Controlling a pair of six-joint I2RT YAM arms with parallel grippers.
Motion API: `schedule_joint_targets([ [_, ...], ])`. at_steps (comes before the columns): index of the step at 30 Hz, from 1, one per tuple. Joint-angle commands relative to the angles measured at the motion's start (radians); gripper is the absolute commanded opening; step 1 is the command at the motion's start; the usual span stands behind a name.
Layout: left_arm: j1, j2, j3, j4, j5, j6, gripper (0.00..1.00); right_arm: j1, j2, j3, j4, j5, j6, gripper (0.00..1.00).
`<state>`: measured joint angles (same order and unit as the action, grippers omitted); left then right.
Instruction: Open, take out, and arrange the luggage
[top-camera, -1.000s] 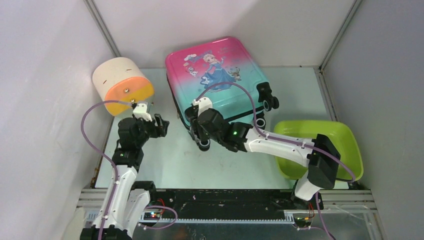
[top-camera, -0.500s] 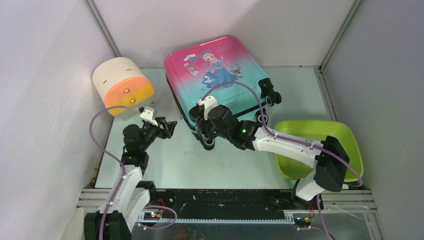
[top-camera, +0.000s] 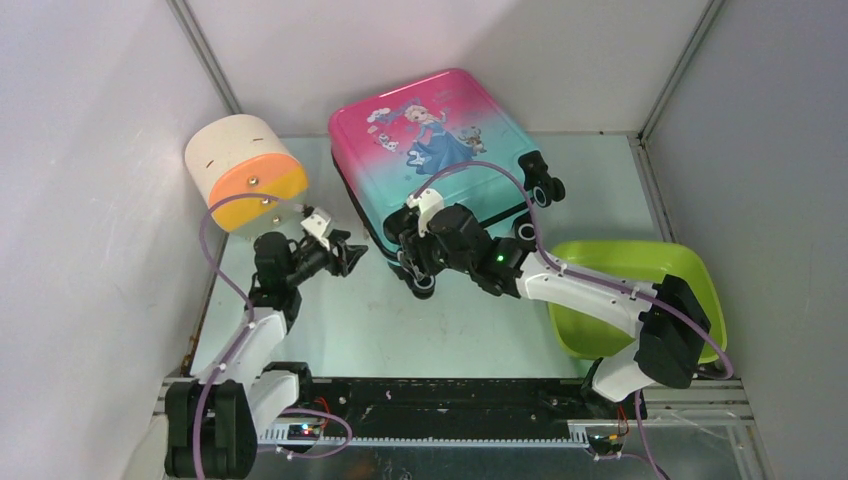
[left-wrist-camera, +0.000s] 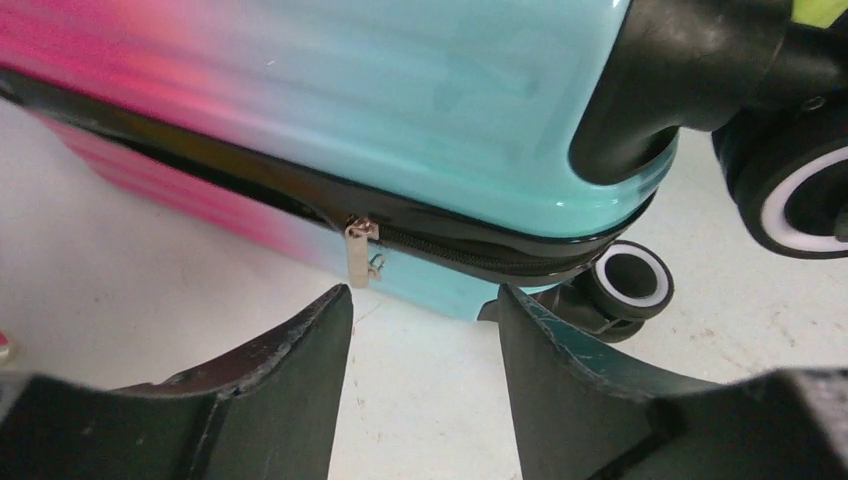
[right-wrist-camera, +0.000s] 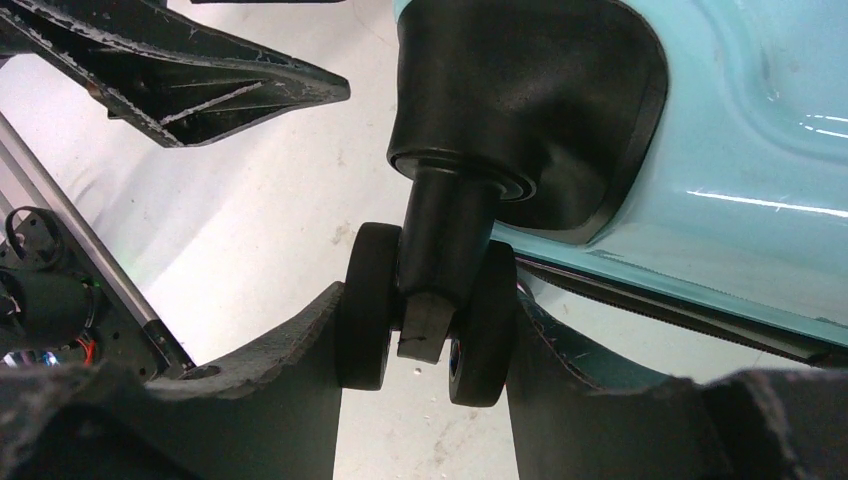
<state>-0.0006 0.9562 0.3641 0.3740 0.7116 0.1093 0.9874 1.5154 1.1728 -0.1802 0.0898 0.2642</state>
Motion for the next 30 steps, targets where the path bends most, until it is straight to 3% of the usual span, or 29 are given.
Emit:
schedule_joint_targets([
  [1, -0.060, 0.020, 0.054, -0.009, 0.010, -0.028, 0.61, -0.036, -0.046, 0.004, 0.092, -0.055, -0.133, 0.00],
  [3, -0.143, -0.030, 0.039, -0.029, -0.035, -0.061, 0.62, -0.054, -0.057, -0.011, 0.088, -0.090, -0.148, 0.00],
  [6, -0.247, -0.074, 0.019, -0.058, -0.209, -0.114, 0.64, -0.088, -0.084, -0.054, 0.104, -0.184, -0.173, 0.00],
  [8, -0.274, -0.098, -0.033, 0.023, -0.257, -0.185, 0.63, -0.105, -0.101, -0.079, 0.120, -0.223, -0.196, 0.00],
  [12, -0.278, -0.150, -0.213, 0.390, -0.370, -0.292, 0.66, -0.122, -0.123, -0.104, 0.123, -0.309, -0.254, 0.00],
  [15, -0.281, -0.072, -0.205, 0.441, -0.355, -0.253, 0.64, -0.132, -0.138, -0.105, 0.107, -0.335, -0.289, 0.00],
  [22, -0.293, 0.204, -0.297, 0.916, -0.438, -0.342, 0.63, -0.167, -0.158, -0.126, 0.102, -0.398, -0.289, 0.00],
  [30, -0.301, 0.508, -0.279, 1.207, -0.450, -0.355, 0.62, -0.171, -0.176, -0.156, 0.087, -0.399, -0.306, 0.00],
])
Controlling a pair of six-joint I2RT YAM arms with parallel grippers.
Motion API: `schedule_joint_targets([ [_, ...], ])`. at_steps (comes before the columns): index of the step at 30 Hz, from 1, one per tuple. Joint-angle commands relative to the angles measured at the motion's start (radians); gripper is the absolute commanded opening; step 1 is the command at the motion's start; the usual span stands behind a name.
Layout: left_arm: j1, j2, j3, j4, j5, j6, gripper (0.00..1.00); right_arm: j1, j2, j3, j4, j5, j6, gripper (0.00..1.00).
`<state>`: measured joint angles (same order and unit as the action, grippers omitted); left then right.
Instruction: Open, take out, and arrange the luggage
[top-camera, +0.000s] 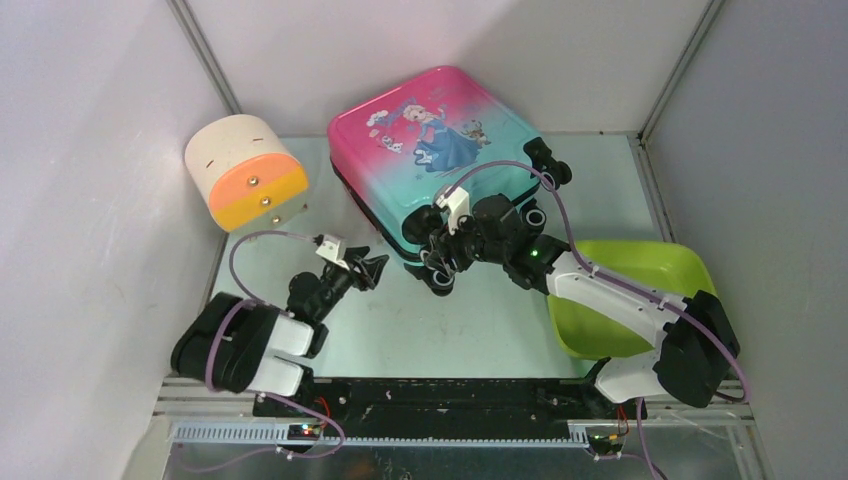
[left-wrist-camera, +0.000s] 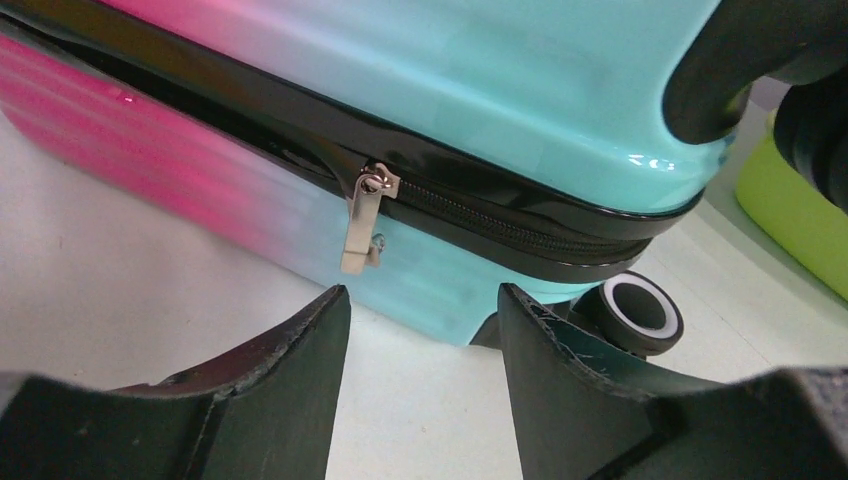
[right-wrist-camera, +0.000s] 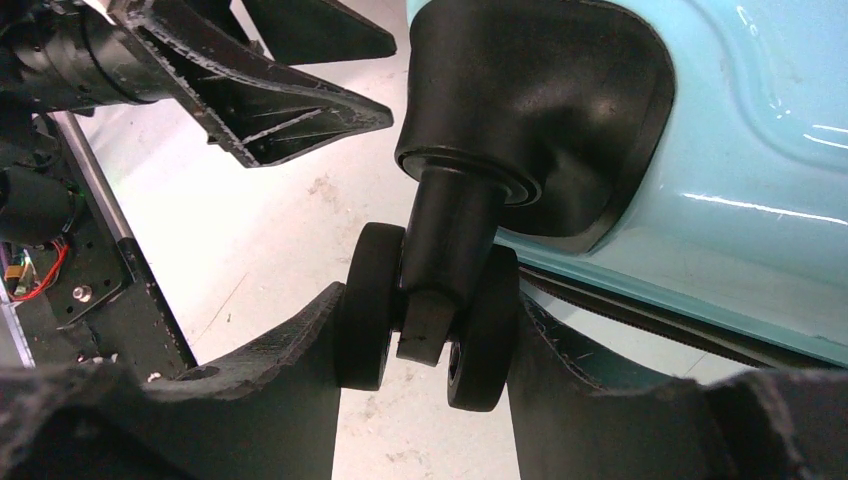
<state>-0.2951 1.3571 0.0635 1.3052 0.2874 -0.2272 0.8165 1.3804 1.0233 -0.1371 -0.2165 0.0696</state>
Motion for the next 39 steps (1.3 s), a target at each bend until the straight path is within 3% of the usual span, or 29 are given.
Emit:
schedule_joint_targets([
  [1, -0.007, 0.124, 0.028, 0.284, -0.012, -0.014, 0.62, -0.001, -0.043, -0.006, 0.040, -0.093, -0.114, 0.00],
  [16, 0.004, 0.201, 0.110, 0.242, 0.019, 0.073, 0.62, -0.001, -0.038, -0.006, 0.057, -0.096, -0.121, 0.00],
  [18, 0.004, 0.219, 0.114, 0.266, 0.042, 0.074, 0.56, -0.001, -0.039, -0.006, 0.057, -0.096, -0.121, 0.00],
  [21, 0.004, 0.215, 0.109, 0.280, 0.101, 0.056, 0.35, 0.000, -0.039, -0.006, 0.055, -0.094, -0.121, 0.00],
  [27, -0.001, 0.124, 0.075, 0.202, 0.143, 0.005, 0.04, -0.001, -0.031, -0.006, 0.052, -0.085, -0.112, 0.00],
  [29, -0.004, 0.095, 0.085, 0.140, 0.152, 0.011, 0.00, -0.001, -0.027, -0.006, 0.052, -0.083, -0.103, 0.00],
  [34, -0.009, 0.017, 0.092, 0.018, 0.120, 0.010, 0.00, -0.001, -0.021, -0.007, 0.055, -0.082, -0.091, 0.00],
  [37, -0.009, -0.030, 0.099, -0.135, 0.062, 0.038, 0.01, -0.002, -0.020, -0.006, 0.055, -0.080, -0.090, 0.00],
  [39, -0.009, -0.053, 0.100, -0.158, -0.023, 0.022, 0.19, -0.003, -0.023, -0.006, 0.050, -0.079, -0.094, 0.00],
])
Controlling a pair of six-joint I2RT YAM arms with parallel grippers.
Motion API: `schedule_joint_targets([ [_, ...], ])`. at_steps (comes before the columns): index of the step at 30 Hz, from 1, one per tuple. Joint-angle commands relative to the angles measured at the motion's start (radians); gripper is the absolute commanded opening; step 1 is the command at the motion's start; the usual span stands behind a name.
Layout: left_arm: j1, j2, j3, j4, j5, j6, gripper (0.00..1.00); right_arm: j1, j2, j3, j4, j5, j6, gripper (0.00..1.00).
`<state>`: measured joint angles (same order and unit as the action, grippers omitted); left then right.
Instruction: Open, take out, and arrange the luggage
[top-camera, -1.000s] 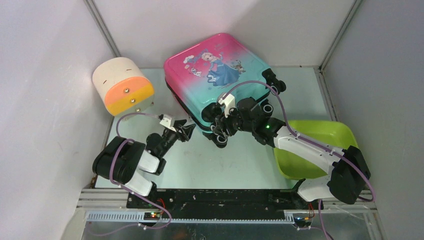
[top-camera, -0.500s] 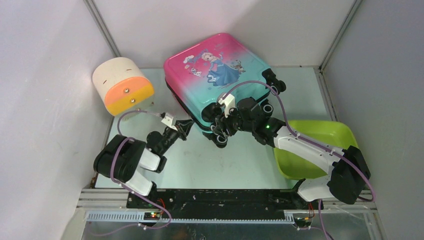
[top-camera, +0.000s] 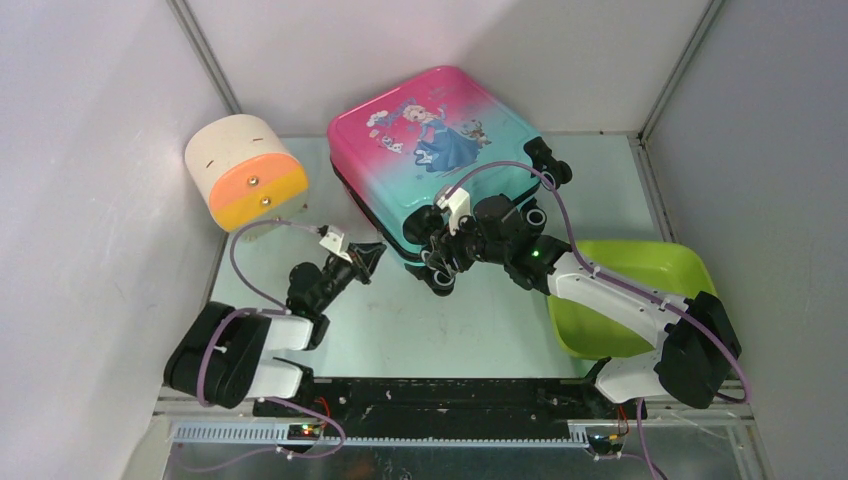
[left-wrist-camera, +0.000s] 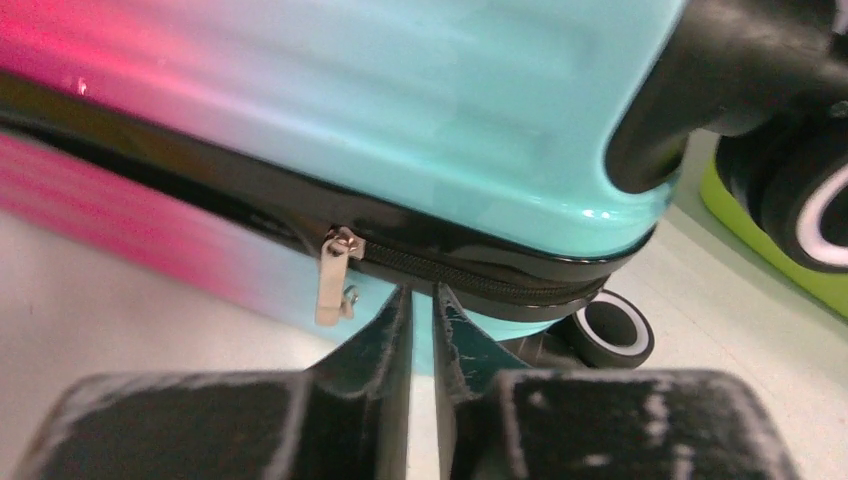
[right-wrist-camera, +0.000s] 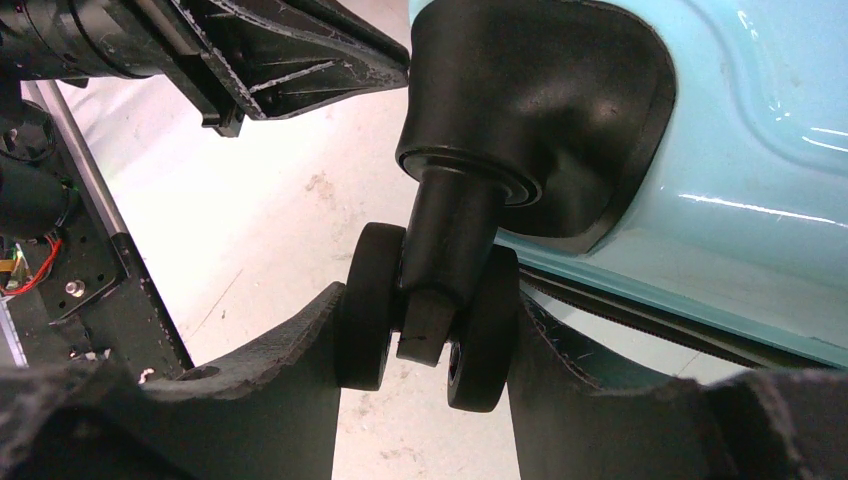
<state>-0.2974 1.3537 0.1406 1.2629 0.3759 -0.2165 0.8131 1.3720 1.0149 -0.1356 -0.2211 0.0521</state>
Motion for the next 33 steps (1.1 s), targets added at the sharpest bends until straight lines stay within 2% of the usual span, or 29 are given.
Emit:
schedule_joint_targets([
  [1, -0.003, -0.050, 0.033, -0.121, -0.145, -0.013, 0.35, -0.001, -0.018, 0.002, 0.045, -0.074, -0.082, 0.00],
  [3, 0.001, -0.052, 0.056, -0.158, -0.163, -0.036, 0.46, -0.003, -0.022, 0.002, 0.036, -0.073, -0.088, 0.00],
  [9, 0.001, -0.059, 0.061, -0.158, -0.132, 0.002, 0.50, -0.039, -0.037, 0.002, 0.006, -0.120, -0.081, 0.00],
  [16, 0.017, 0.102, 0.071, 0.017, 0.026, -0.008, 0.56, -0.073, -0.059, 0.002, -0.037, -0.182, -0.127, 0.00],
  [22, 0.032, 0.287, 0.062, 0.309, 0.144, -0.053, 0.57, -0.084, -0.070, 0.001, -0.072, -0.204, -0.157, 0.00],
  [26, 0.035, 0.334, 0.082, 0.328, 0.164, -0.024, 0.57, -0.086, -0.071, 0.002, -0.086, -0.205, -0.155, 0.00],
  [33, 0.038, 0.344, 0.104, 0.328, 0.099, 0.020, 0.57, -0.086, -0.067, 0.002, -0.095, -0.205, -0.156, 0.00],
])
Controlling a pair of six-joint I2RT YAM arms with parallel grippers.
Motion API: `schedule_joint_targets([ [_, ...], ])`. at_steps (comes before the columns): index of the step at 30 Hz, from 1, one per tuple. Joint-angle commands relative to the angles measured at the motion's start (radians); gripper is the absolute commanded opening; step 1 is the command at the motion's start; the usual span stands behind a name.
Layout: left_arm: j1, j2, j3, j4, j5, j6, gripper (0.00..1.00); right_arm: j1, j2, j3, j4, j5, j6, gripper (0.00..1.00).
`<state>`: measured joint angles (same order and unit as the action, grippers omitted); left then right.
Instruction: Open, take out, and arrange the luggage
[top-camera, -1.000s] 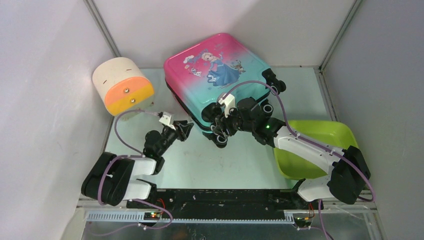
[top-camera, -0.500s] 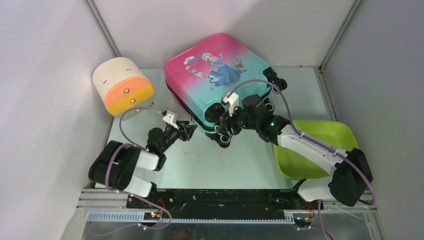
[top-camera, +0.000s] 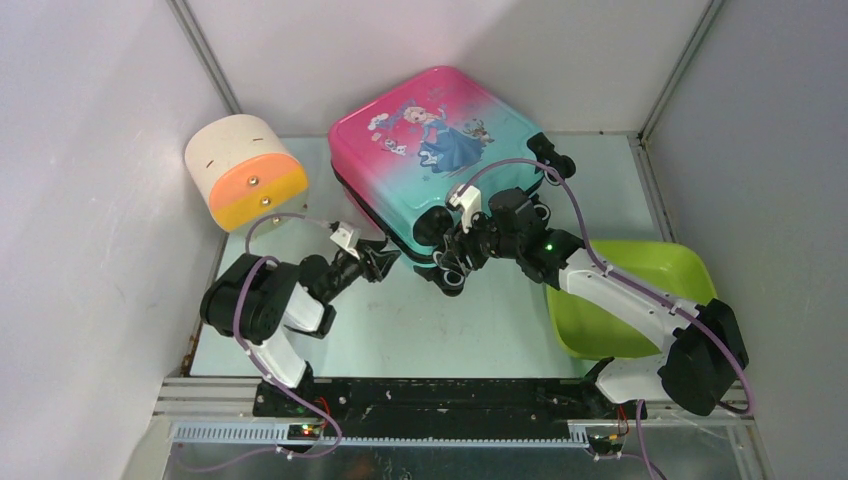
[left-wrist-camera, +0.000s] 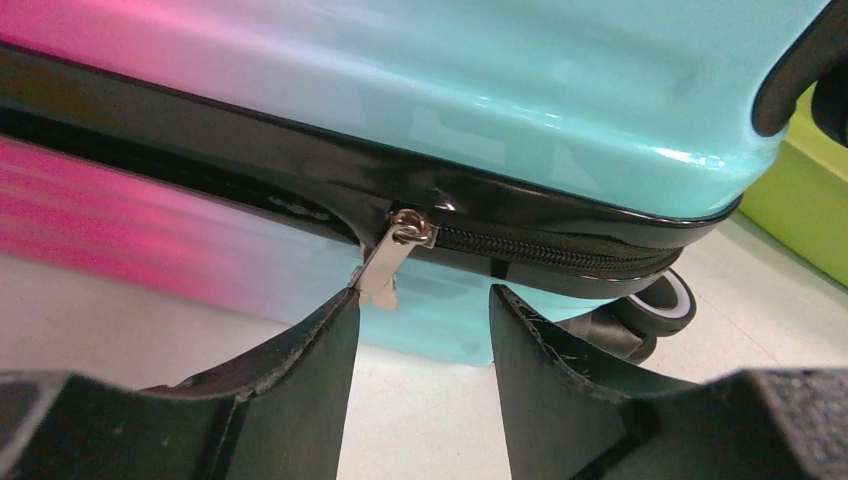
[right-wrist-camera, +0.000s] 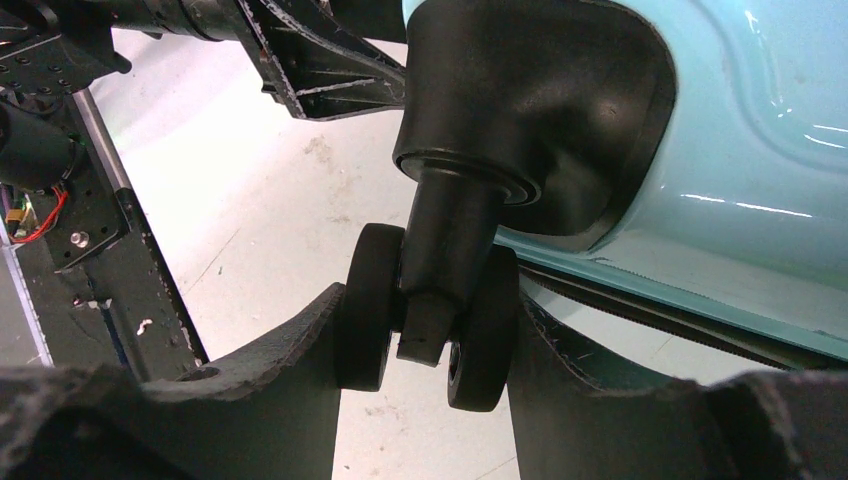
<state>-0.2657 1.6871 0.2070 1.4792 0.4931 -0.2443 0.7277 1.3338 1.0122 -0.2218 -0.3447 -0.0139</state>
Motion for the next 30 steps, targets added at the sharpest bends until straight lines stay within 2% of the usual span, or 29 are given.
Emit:
schedule_joint_targets([
  [1, 0.007, 0.011, 0.039, 0.112, -0.026, 0.050, 0.57, 0.000, -0.028, 0.005, -0.008, -0.079, -0.092, 0.00],
  [7, 0.006, 0.003, 0.030, 0.112, -0.016, 0.068, 0.55, 0.000, -0.027, 0.005, -0.002, -0.075, -0.092, 0.00],
  [9, 0.005, 0.000, 0.030, 0.112, -0.002, 0.072, 0.48, 0.000, -0.024, 0.004, 0.000, -0.076, -0.087, 0.00],
  [12, 0.004, -0.018, 0.019, 0.112, 0.013, 0.056, 0.29, 0.000, -0.020, 0.005, 0.000, -0.076, -0.081, 0.00],
  [14, 0.003, -0.040, 0.008, 0.112, 0.018, 0.043, 0.20, 0.000, -0.018, 0.005, -0.001, -0.073, -0.079, 0.00],
  [20, -0.009, -0.083, -0.008, 0.112, 0.031, 0.017, 0.01, 0.000, -0.016, 0.004, -0.003, -0.071, -0.066, 0.00],
  [27, -0.046, -0.093, -0.046, 0.112, -0.007, 0.001, 0.01, 0.000, -0.016, 0.005, 0.003, -0.071, -0.056, 0.00],
  [28, -0.047, -0.093, -0.055, 0.112, -0.020, 0.002, 0.05, 0.000, -0.016, 0.004, 0.003, -0.071, -0.056, 0.00],
  [30, -0.050, -0.096, -0.068, 0.112, -0.043, 0.005, 0.20, -0.001, -0.016, 0.004, 0.003, -0.071, -0.055, 0.00],
])
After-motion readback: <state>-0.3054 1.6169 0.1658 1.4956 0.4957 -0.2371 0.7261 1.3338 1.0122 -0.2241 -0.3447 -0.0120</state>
